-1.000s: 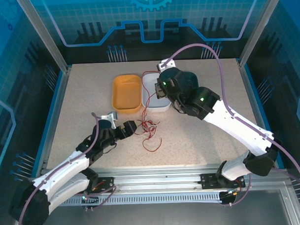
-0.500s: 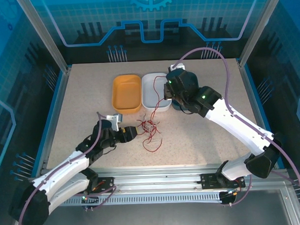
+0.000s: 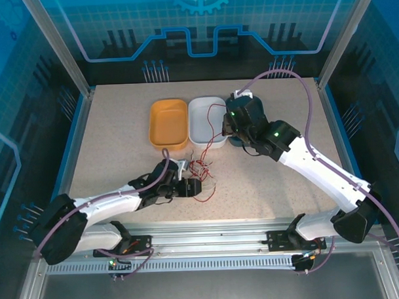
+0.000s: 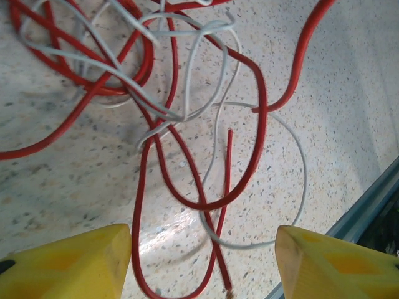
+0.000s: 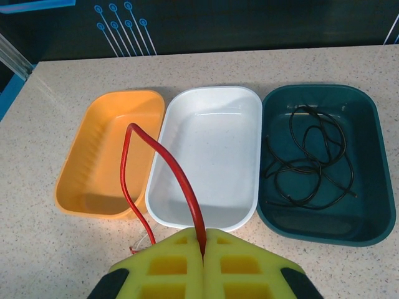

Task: Untangle the cables

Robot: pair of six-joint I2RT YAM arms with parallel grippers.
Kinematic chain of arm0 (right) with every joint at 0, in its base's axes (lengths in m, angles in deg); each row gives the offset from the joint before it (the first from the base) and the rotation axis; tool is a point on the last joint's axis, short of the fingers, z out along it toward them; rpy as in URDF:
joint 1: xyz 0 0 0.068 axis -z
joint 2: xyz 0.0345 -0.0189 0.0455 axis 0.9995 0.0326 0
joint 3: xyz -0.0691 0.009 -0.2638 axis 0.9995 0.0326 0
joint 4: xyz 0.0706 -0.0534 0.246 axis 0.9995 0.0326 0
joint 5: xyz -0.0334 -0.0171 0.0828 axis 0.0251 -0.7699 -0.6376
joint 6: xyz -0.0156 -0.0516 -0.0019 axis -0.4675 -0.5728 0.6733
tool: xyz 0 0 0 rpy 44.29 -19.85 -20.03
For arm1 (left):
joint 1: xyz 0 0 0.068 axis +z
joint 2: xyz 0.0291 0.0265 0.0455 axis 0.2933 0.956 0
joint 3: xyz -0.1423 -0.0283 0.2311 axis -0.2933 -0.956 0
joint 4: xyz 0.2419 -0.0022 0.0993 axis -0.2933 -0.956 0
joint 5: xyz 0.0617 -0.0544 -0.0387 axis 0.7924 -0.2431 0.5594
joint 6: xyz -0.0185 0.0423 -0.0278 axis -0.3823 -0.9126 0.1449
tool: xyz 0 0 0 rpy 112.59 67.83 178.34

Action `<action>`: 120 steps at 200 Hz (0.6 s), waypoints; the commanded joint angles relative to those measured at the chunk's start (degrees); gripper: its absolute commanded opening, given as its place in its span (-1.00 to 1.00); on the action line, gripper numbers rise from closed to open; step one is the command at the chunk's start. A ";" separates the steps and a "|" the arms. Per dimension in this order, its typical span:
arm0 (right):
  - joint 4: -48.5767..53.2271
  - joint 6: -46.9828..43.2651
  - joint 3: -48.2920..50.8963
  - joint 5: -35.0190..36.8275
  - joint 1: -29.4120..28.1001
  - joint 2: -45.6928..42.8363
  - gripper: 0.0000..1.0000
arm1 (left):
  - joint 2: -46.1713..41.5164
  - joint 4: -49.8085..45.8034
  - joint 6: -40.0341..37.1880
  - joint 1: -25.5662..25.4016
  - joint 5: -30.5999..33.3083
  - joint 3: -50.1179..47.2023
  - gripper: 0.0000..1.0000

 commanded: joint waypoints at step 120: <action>-3.14 -0.81 -3.42 -6.12 0.82 -4.69 -1.00 | 14.64 -2.82 4.34 -0.94 7.55 7.32 0.11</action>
